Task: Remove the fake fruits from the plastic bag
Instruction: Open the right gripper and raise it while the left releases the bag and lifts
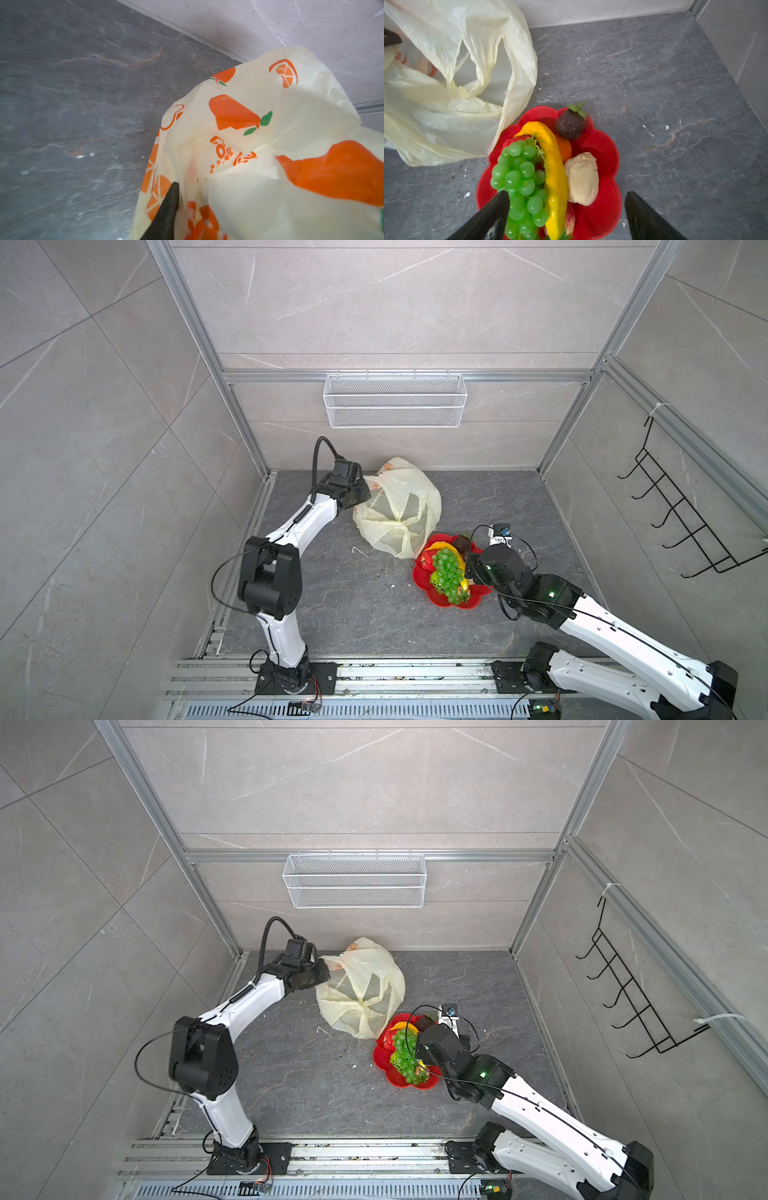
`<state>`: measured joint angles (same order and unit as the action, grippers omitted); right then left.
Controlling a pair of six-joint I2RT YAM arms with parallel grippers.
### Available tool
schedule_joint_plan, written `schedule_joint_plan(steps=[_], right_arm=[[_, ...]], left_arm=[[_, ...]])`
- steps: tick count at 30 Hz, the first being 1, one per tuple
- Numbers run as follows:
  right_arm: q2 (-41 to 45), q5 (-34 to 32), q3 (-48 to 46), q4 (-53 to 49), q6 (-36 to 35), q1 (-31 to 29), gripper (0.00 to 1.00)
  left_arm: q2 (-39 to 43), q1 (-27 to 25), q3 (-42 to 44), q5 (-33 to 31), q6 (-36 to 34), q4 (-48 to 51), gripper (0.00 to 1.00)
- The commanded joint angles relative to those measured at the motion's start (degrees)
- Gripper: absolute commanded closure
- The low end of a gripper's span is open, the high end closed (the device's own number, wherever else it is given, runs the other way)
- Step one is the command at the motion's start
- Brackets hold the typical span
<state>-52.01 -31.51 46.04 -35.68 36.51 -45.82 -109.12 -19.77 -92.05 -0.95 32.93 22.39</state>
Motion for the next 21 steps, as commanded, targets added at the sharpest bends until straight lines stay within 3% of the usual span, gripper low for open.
schedule_joint_plan(steps=[1,5,10,16,21], right_arm=[[1.4,-0.3,-1.5,-1.5,4.0,0.1,0.11],[1.7,0.1,-2.3,-1.4,4.5,0.2,0.11],[0.9,0.0,-2.4,-1.6,4.5,0.2,0.11],[-2.9,0.7,-1.4,-2.5,6.3,1.6,0.09],[-5.5,8.7,-0.9,-0.5,3.8,10.0,0.10]], left_arm=[[-7.7,-0.4,-10.6,3.7,-2.3,6.2,0.59],[-12.4,-1.1,-17.7,2.5,-4.2,9.5,0.32],[-12.0,-3.3,-21.0,-1.3,-10.5,14.6,0.10],[-2.0,-4.5,-12.3,-2.8,-12.9,13.2,0.06],[12.3,-4.7,-0.1,-6.5,-9.8,11.1,0.02]])
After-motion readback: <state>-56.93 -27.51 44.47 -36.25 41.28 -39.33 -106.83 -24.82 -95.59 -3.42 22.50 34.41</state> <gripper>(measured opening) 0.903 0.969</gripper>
